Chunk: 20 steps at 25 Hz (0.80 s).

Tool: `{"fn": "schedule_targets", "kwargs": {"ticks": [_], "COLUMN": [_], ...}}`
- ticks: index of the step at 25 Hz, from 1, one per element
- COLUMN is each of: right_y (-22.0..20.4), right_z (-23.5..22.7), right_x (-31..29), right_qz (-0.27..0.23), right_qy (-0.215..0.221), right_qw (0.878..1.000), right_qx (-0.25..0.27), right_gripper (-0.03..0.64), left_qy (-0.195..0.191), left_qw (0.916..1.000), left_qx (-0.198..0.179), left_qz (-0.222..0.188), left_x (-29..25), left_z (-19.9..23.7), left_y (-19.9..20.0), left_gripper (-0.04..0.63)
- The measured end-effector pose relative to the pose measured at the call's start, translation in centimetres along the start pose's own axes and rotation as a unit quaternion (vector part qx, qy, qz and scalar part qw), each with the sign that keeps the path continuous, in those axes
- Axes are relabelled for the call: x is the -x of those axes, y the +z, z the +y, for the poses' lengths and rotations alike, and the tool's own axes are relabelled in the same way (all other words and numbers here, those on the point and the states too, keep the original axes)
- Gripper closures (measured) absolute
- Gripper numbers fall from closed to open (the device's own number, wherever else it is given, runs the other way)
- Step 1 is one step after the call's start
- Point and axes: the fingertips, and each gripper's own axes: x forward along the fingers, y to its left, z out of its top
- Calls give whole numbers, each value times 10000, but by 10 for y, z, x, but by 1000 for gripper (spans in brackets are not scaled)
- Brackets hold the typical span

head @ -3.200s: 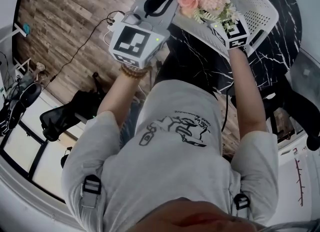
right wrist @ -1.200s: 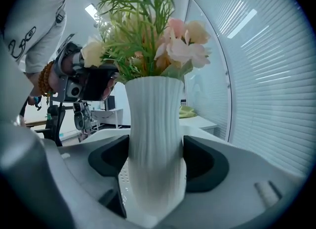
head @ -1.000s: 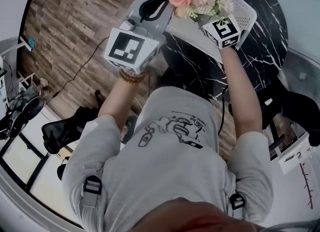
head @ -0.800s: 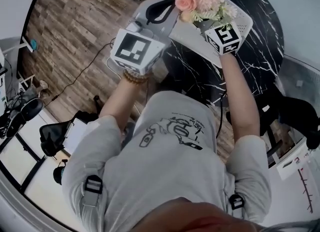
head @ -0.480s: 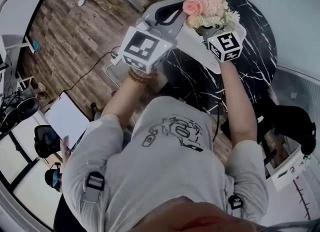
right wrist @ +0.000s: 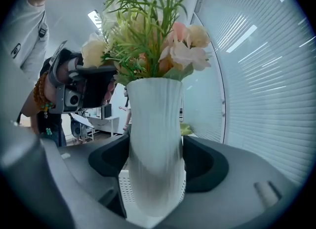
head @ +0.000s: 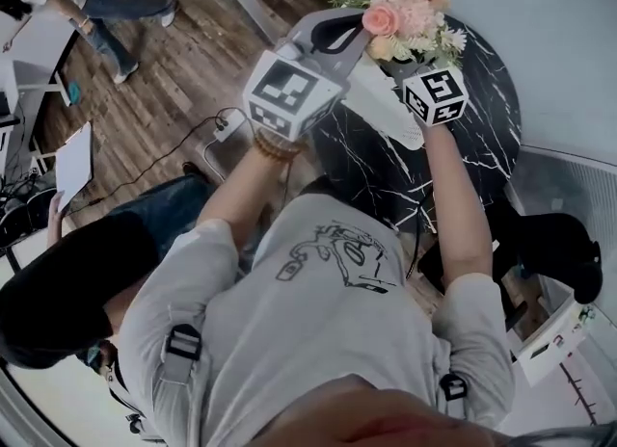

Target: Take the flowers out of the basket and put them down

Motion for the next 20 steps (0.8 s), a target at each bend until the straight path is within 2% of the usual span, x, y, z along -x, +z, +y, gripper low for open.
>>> {"fn": "schedule_targets", "kwargs": {"ticks": [8, 20], "right_y": [4, 5], "right_z": [2, -27], "right_x": [16, 86], "right_qz": [8, 55], "right_qy": [-99, -644], "right_qw": [9999, 9979], "right_qx": [30, 53], "right_gripper": [273, 273], "left_qy": [-85, -666], "left_qw": [10000, 9977], "left_qx": [-11, -30], "left_qz": [19, -138], "left_x": [1, -35], "left_z": [-14, -73], "left_y": [6, 24], "left_gripper": [593, 593]}}
